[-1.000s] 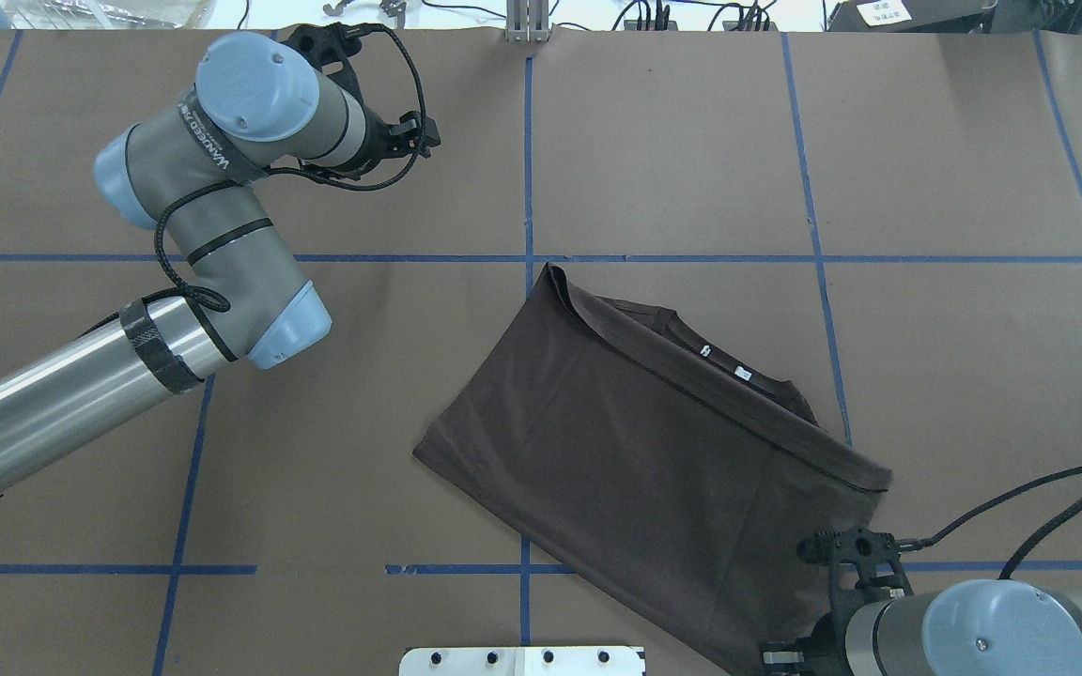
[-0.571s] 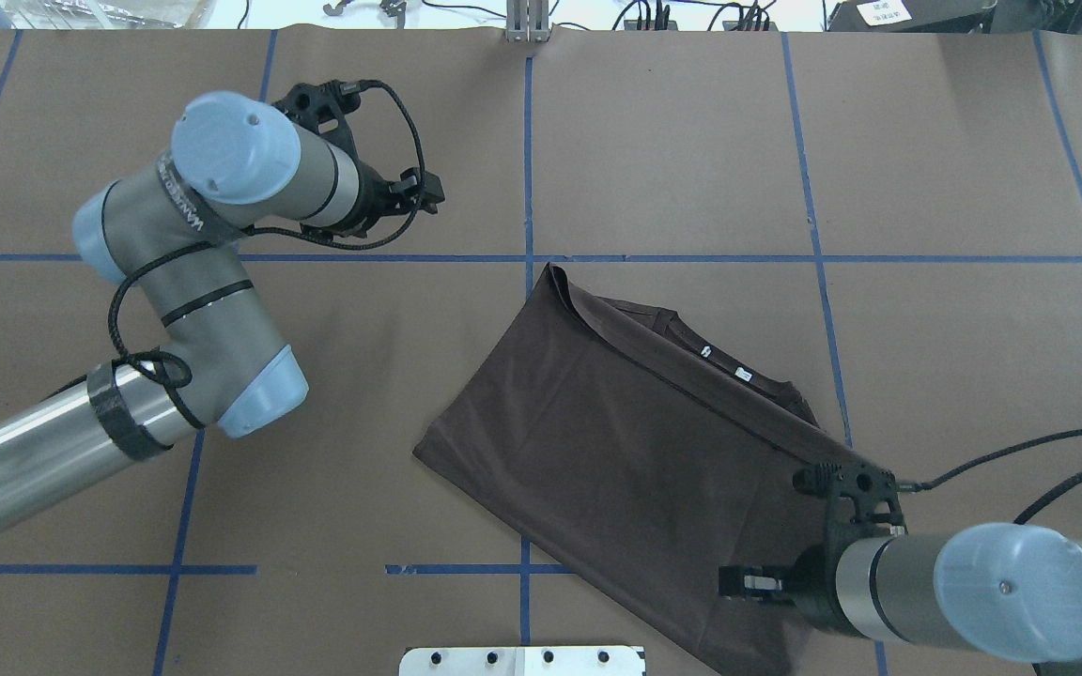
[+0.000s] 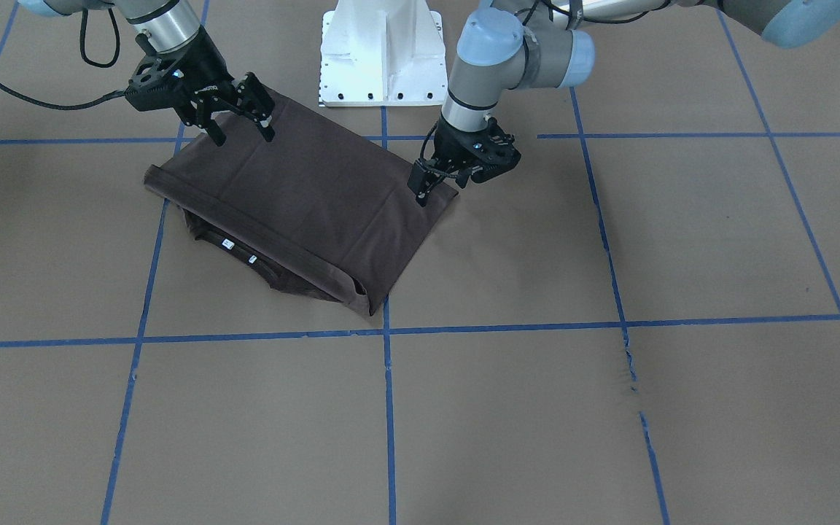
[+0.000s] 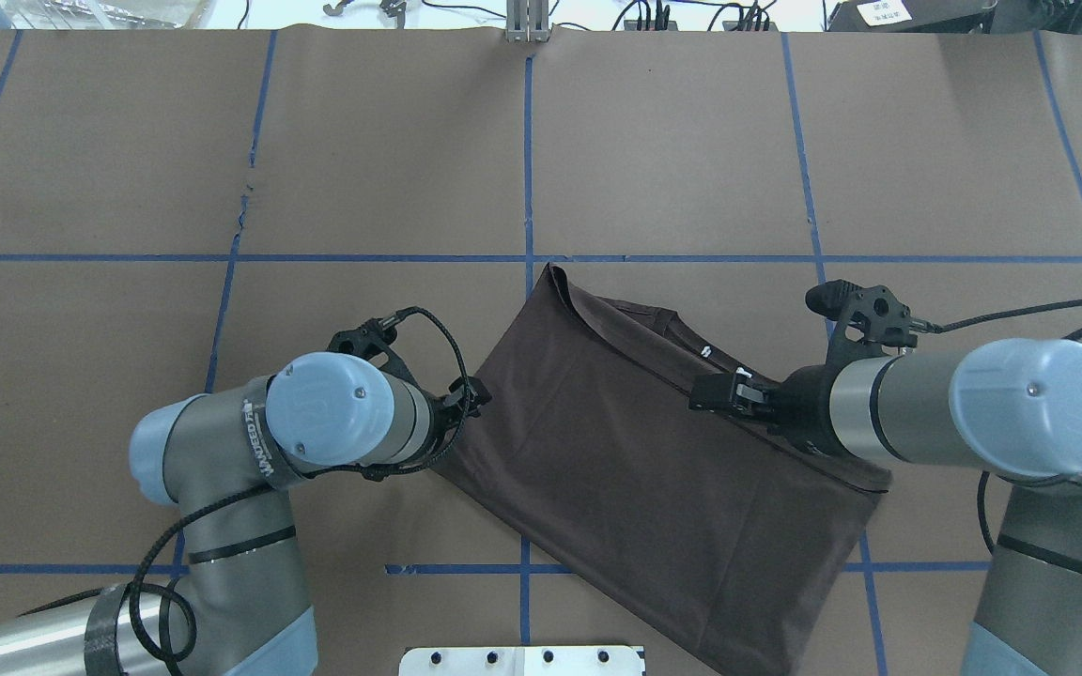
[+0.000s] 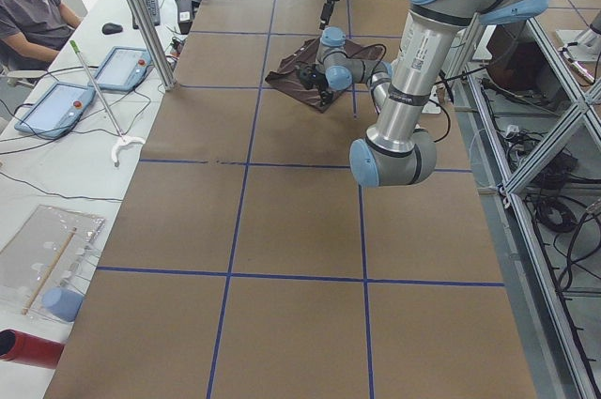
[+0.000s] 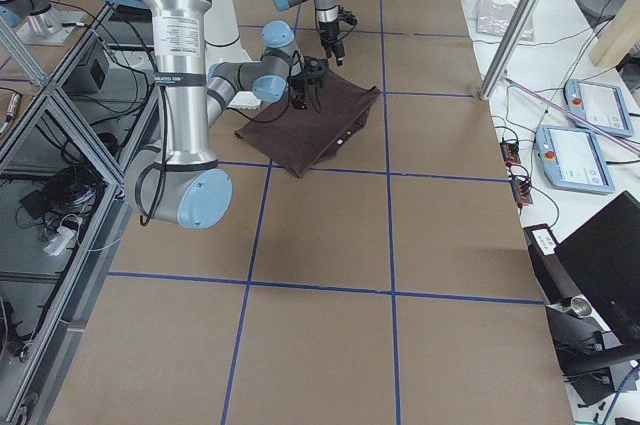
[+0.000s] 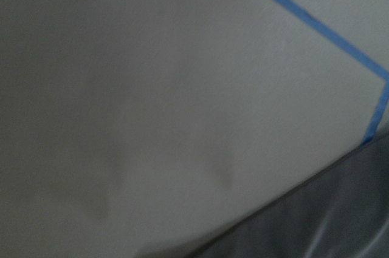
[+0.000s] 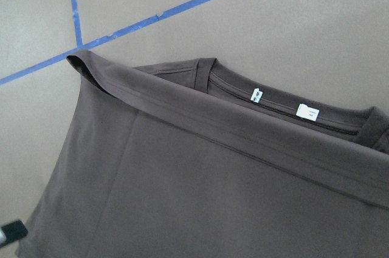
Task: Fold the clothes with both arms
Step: 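Grasp the shirt's far edge with the right gripper while the left gripper approaches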
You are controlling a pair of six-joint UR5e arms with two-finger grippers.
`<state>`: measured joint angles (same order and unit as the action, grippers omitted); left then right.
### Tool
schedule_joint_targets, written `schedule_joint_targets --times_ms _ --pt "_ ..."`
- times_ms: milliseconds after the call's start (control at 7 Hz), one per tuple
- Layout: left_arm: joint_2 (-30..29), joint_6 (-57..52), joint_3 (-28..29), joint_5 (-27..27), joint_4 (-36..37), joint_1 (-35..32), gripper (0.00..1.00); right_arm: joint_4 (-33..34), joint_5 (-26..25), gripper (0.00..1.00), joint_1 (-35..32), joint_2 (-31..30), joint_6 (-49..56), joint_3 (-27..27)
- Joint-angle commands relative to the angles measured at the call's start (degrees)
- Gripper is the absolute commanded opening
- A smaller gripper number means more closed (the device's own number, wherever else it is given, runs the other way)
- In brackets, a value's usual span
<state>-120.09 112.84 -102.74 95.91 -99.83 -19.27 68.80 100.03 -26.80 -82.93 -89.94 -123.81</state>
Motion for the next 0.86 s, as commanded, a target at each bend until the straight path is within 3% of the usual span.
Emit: schedule_joint_targets --times_ms 0,714 --pt "0.38 3.17 -1.33 -1.95 3.85 3.88 0.97 1.86 1.57 1.0 -2.29 4.35 0.38 3.39" --pt "0.03 2.12 0.25 -2.39 3.68 1.43 0.93 1.95 1.57 1.0 -2.99 4.45 4.51 3.48"
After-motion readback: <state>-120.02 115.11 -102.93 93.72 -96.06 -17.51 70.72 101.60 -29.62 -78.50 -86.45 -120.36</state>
